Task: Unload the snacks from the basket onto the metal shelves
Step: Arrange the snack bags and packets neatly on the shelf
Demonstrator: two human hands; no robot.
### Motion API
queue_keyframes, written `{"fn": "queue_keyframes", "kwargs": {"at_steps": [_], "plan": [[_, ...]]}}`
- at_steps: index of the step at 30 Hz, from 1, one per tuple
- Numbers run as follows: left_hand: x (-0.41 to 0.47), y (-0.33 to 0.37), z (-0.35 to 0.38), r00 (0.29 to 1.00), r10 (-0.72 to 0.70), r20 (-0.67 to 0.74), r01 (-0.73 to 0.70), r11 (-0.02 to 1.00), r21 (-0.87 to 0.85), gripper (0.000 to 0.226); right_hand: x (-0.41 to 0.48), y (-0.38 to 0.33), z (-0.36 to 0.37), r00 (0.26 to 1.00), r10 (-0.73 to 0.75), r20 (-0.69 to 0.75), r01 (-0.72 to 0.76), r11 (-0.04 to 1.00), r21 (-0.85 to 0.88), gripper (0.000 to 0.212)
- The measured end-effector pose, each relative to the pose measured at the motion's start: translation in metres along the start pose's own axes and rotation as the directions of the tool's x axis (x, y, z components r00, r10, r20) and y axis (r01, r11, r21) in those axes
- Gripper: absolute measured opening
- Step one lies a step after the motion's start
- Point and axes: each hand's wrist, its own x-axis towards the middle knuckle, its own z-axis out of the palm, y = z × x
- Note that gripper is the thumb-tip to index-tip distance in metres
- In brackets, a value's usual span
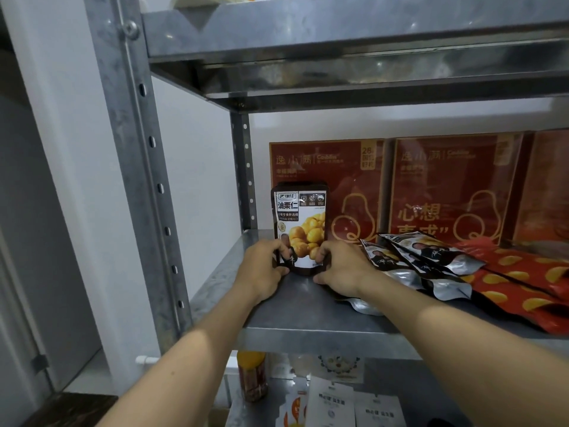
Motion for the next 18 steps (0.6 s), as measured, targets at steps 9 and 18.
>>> {"fn": "queue_keyframes", "kwargs": {"at_steps": [9,18], "plan": [[-0.007,0.008,-0.009,0.999,-0.048,-0.018,0.049,0.996,0.069,0.029,-0.008,-0.010,-0.011,0.990,-0.069,-0.122,0.065,0.997,-0.036,0.015],[-0.022,0.035,-0.015,0.994,-0.033,-0.103,0.038,0.998,0.050,0.022,-0.028,0.004,-0.065,0.970,-0.065,-0.233,0.052,0.997,-0.061,0.008]]}}
